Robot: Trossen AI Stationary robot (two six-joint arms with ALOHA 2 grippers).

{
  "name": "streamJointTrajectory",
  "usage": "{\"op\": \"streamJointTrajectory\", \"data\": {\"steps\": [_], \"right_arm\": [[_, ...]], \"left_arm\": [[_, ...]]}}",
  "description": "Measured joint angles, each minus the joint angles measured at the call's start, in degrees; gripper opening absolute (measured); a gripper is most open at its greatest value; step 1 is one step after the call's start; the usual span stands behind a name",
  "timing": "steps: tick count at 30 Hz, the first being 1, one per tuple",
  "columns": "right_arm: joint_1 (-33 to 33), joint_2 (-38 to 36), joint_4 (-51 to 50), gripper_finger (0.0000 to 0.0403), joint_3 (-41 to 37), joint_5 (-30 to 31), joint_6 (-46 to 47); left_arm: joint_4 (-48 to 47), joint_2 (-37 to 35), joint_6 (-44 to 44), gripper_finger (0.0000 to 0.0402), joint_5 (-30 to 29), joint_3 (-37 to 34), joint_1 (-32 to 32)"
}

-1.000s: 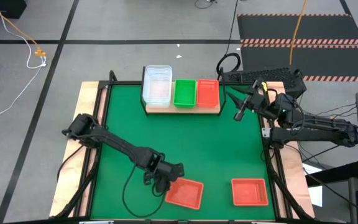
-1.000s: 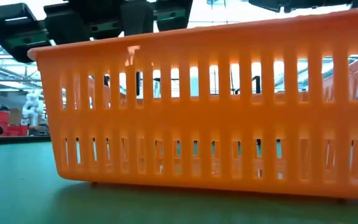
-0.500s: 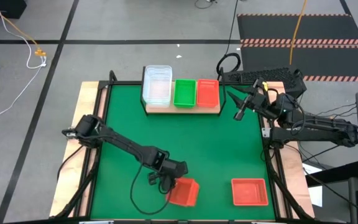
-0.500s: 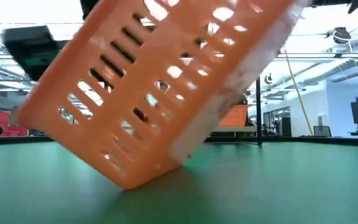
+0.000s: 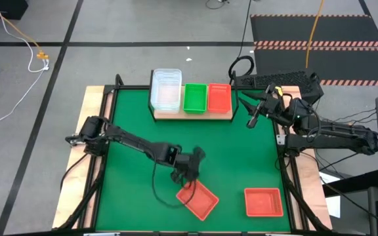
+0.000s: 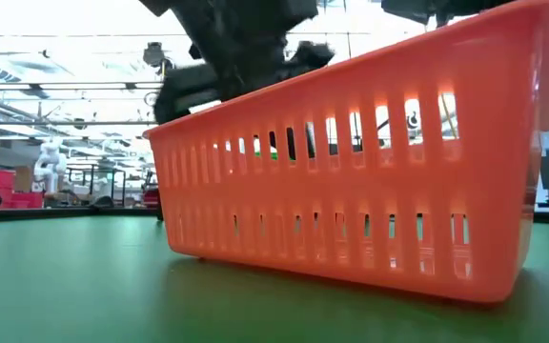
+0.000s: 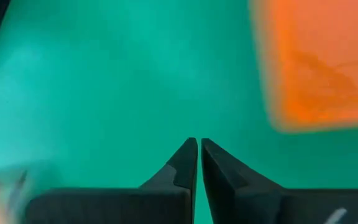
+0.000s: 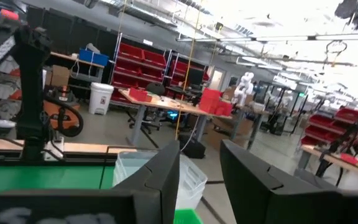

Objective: Stack baskets on shelf by color
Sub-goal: Stack the left orange bin on the top of the other orange bin on the shelf

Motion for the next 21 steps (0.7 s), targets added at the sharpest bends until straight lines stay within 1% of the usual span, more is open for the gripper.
{"op": "streamJointTrajectory", "data": {"steps": [3,6,8,11,13,14,16,19,21], "right_arm": [[0.0,0.0,-1.0,0.0112,0.0,0.0,1.4],[0.0,0.0,-1.6,0.0112,0.0,0.0,2.4],[0.0,0.0,-1.7,0.0112,0.0,0.0,3.2],[0.0,0.0,-2.0,0.0112,0.0,0.0,4.4],[0.0,0.0,-2.0,0.0112,0.0,0.0,4.6],[0.0,0.0,-2.1,0.0112,0.0,0.0,4.6],[0.0,0.0,-2.2,0.0112,0.0,-0.1,4.6],[0.0,0.0,-2.2,0.0112,0.0,-0.1,4.6],[0.0,0.0,-2.1,0.0112,0.0,-0.1,4.5]], "left_arm": [[-2.0,-1.9,-10.5,0.0026,-4.2,0.0,2.9],[-4.5,-5.3,-24.0,0.0026,-4.4,0.0,5.6],[-6.8,-8.1,-34.6,0.0026,-1.0,0.0,7.2],[-9.2,-9.8,-48.6,0.0026,10.3,0.1,8.6],[-10.9,-8.9,-57.4,0.0031,14.9,0.0,7.7],[-10.7,-7.8,-60.5,0.0037,16.1,0.0,6.9],[-11.4,-5.9,-64.4,0.0055,16.7,-0.1,4.9],[-9.7,-3.3,-69.5,0.0095,17.2,-0.1,2.8],[-8.7,-2.1,-72.0,0.0123,19.1,-0.1,2.4]]}}
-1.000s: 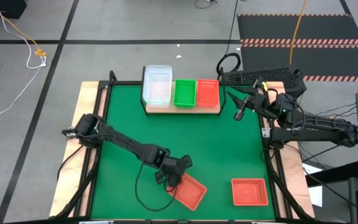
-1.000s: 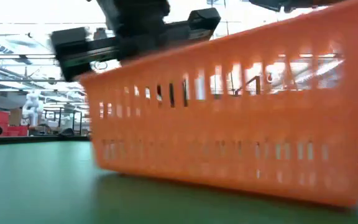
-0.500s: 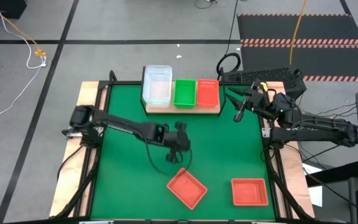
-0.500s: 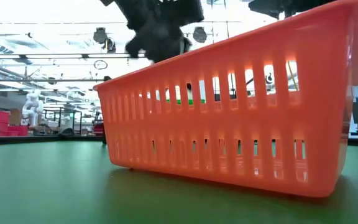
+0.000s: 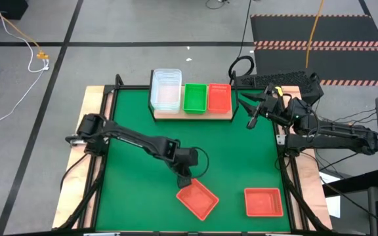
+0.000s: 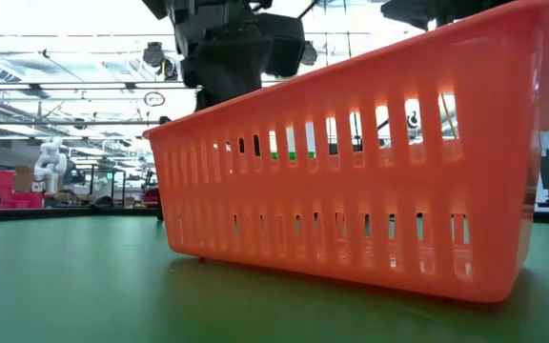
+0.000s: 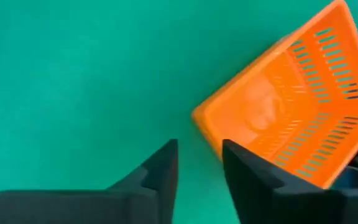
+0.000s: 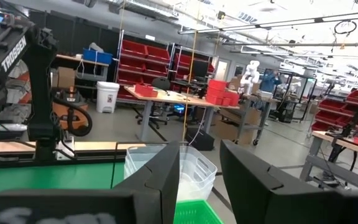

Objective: Stack baskets on shelf by color
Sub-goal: Stack the left orange bin on the top of the other orange bin on the shelf

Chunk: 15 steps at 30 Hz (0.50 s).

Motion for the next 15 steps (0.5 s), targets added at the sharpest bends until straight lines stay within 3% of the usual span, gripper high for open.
{"op": "streamJointTrajectory", "data": {"steps": [7,15], "right_arm": [[0.0,0.0,1.8,0.0112,0.0,0.1,-2.0],[0.0,0.0,2.9,0.0112,0.0,0.1,-3.3]], "left_arm": [[5.5,1.4,-0.6,0.019,8.9,0.1,1.0],[7.9,5.1,-1.8,0.0168,11.2,0.0,1.3]]}}
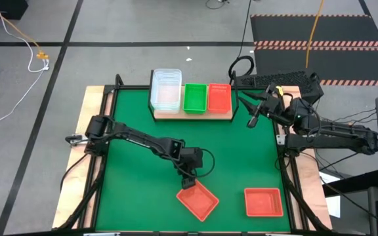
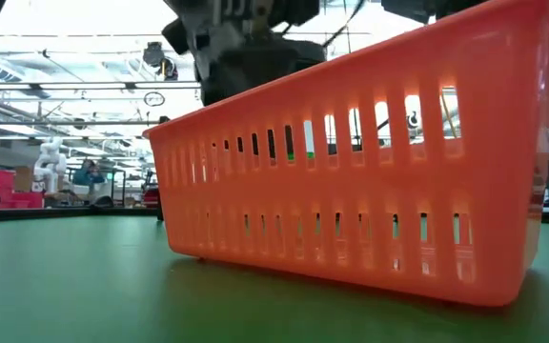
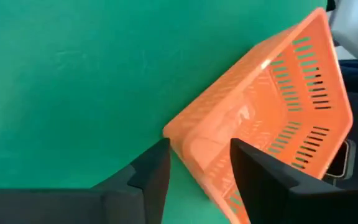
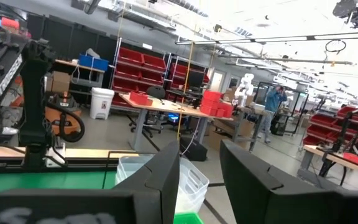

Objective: Stack baskets on shelf by color
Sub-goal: Stack the left orange bin on the top of the other orange bin on the shelf

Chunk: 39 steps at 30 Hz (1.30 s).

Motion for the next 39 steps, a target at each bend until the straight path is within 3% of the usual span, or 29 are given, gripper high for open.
{"op": "streamJointTrajectory", "data": {"steps": [8,12,19,25,28,33,39], "right_arm": [[-0.1,-0.3,0.3,0.0112,0.0,0.0,-0.2],[-0.1,-0.3,0.3,0.0112,0.0,-0.1,-0.2],[-0.1,-0.3,0.2,0.0112,0.0,-0.1,-0.2],[-0.1,-0.3,0.2,0.0112,0.0,0.0,-1.5],[-0.1,-0.3,0.2,0.0112,0.0,0.0,-1.5],[-0.1,-0.3,0.1,0.0112,0.0,0.0,-1.5],[0.0,-0.3,-0.5,0.0112,0.0,0.0,-0.7]], "left_arm": [[1.9,0.5,5.3,0.0072,2.6,0.0,0.9],[-1.2,-2.4,12.6,0.0014,-1.7,0.2,3.6],[-7.0,-4.9,26.9,0.0025,-13.1,0.1,10.8],[-6.7,-4.8,35.9,0.0014,-14.8,0.0,15.8],[-6.6,-5.7,35.7,0.0046,-15.4,0.0,16.9],[-8.8,-8.8,33.5,0.0146,-17.0,0.0,16.5],[-8.5,-10.9,31.9,0.0231,-14.5,0.1,9.7]]}}
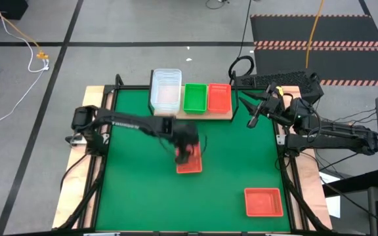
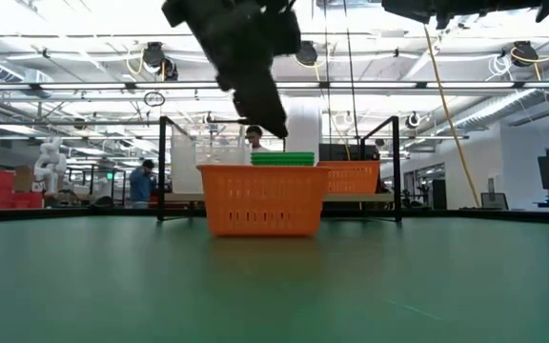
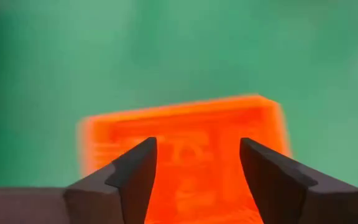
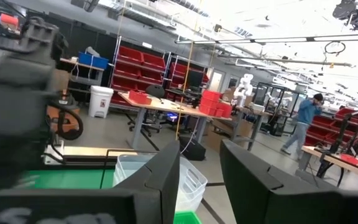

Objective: Stack baskets on shelf by color
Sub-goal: Stack the left orange bin on the top of the other orange bin on the shelf

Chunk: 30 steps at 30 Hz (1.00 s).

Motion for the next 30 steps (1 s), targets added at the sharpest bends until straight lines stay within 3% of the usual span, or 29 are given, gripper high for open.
{"op": "streamJointTrajectory", "data": {"steps": [4,8,14,21,25,30], "right_arm": [[0.0,0.1,-0.3,0.0112,0.0,0.0,0.8],[0.0,0.1,-0.1,0.0112,0.0,0.0,2.4],[0.0,0.1,0.2,0.0112,0.0,-0.1,3.8],[0.0,0.1,0.3,0.0112,0.0,-0.1,2.4],[0.0,0.2,0.3,0.0112,0.0,-0.2,2.3],[0.0,0.2,0.3,0.0112,0.0,-0.2,2.3]], "left_arm": [[2.7,2.3,1.0,0.0237,1.1,0.0,-7.6],[6.1,3.5,-2.3,0.0229,-0.7,0.0,-11.1],[2.3,4.8,-5.7,0.0217,-6.8,-0.2,-12.6],[2.7,7.3,-6.9,0.02,-3.6,-0.1,-11.6],[2.0,7.3,-6.9,0.0147,-2.0,-0.1,-10.3],[1.5,7.3,-7.2,0.0028,-1.8,-0.1,-9.6]]}}
